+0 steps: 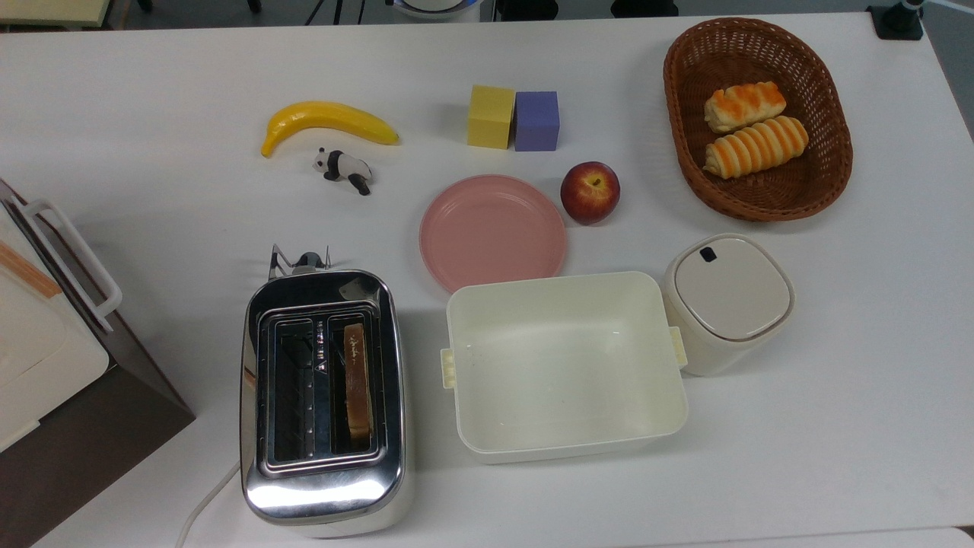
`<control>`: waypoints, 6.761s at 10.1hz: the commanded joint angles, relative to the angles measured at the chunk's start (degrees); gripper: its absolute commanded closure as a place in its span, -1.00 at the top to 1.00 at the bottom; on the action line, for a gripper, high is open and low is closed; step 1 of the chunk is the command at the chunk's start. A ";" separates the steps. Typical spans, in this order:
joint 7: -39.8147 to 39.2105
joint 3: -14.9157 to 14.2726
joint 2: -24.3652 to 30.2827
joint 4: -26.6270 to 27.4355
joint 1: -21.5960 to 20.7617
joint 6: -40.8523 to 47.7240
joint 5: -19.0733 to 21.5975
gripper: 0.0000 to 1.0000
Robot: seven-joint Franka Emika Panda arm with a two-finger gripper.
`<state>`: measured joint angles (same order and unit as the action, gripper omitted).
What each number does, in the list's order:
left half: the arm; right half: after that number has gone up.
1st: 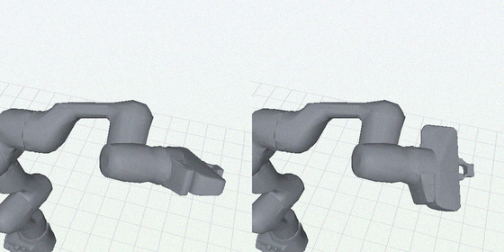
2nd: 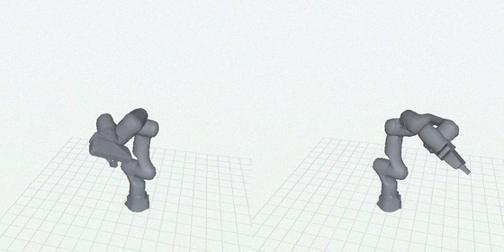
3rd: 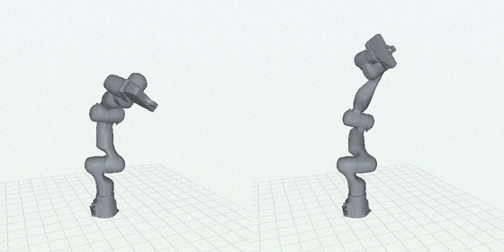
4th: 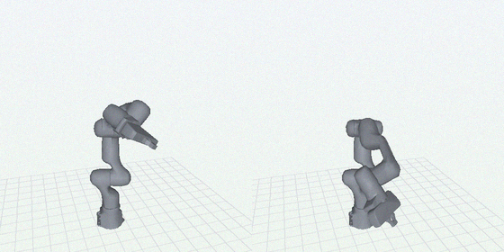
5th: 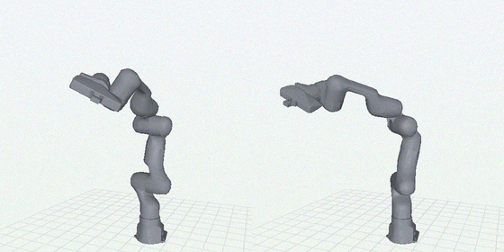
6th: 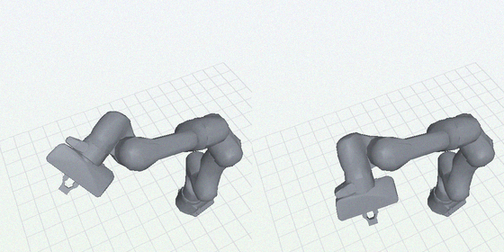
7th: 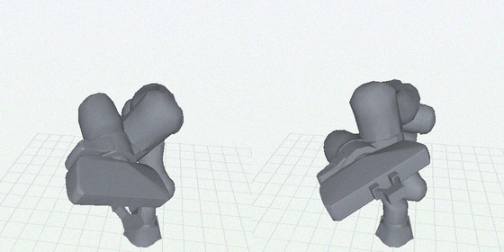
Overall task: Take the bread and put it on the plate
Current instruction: 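Move the open gripper from its start pose toward the toaster, then lower the open gripper over the bread slice in the toaster slot, then close the gripper on the bread slice and lift it out of the toaster, then carry the bread slice over the pink plate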
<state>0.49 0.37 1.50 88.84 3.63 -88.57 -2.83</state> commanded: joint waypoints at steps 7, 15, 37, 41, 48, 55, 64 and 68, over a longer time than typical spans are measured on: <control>-1.19 -0.54 0.35 2.39 -0.91 -4.68 0.64 0.33; -6.29 -0.63 -1.66 2.31 -0.82 -8.73 0.29 1.00; -0.14 6.84 -30.24 -12.02 2.87 -50.30 -13.77 1.00; -0.22 7.19 -31.55 -12.11 2.87 -51.87 -14.30 1.00; 0.22 7.10 -32.79 -11.76 3.49 -55.40 -16.76 -1.00; 2.22 7.19 -27.54 -8.18 3.58 -54.61 -17.56 -1.00; 4.43 10.60 -9.67 -2.99 2.70 -25.44 -12.28 -1.00; 4.17 11.94 -8.54 1.33 -1.60 -18.59 -13.43 -1.00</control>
<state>4.34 12.46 -10.27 88.09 3.57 -110.79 -15.66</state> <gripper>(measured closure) 0.907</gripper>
